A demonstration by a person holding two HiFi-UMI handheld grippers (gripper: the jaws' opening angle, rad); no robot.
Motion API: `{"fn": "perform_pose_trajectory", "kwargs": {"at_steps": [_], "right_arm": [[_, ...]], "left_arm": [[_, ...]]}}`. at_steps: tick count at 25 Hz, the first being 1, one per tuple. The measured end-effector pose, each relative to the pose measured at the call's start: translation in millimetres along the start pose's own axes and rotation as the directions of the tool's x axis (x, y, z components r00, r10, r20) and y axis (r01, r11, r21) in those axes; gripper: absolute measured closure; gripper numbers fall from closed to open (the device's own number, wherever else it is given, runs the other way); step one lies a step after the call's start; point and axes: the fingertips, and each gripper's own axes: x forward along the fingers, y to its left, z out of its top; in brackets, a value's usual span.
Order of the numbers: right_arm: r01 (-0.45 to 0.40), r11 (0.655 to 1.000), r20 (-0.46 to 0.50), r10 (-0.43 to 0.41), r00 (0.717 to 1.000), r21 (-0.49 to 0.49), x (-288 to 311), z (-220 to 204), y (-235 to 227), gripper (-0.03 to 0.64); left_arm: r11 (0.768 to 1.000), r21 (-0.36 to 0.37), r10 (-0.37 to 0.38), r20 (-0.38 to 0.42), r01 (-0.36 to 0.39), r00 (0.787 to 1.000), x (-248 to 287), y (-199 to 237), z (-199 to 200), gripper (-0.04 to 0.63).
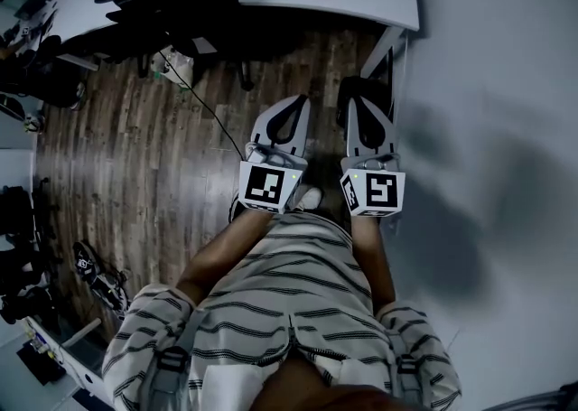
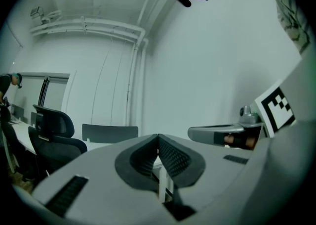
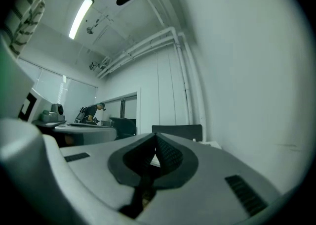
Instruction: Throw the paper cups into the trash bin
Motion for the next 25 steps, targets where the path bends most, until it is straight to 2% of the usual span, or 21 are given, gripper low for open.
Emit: {"fn": "perform_pose_trajectory", "kwargs": {"at_steps": [10, 14, 19, 25], "right_arm": [[0.026, 1.000, -0.031, -0.026, 0.999, -0.001, 37, -19, -20, 0.601], [0.036, 0.999, -0.039, -0.036, 0.999, 0.001, 69, -23, -28, 0.601], [0.057, 0.998, -0.049, -0.057, 0.997, -0.007, 119, -24, -42, 0.601], [0.112, 0.994, -0.069, -0.111, 0.991, 0.004, 176, -16, -53, 0.601]], "left_arm": [[1.000, -0.007, -0.027, -0.008, 0.027, 1.000, 35, 12, -20, 0.571], [0.999, -0.027, -0.024, -0.005, 0.024, 1.000, 62, 36, -25, 0.571], [0.997, -0.039, -0.061, -0.025, 0.060, 0.998, 107, 71, -31, 0.571], [0.994, -0.046, -0.106, -0.038, 0.104, 0.994, 158, 116, -19, 0.571]]}}
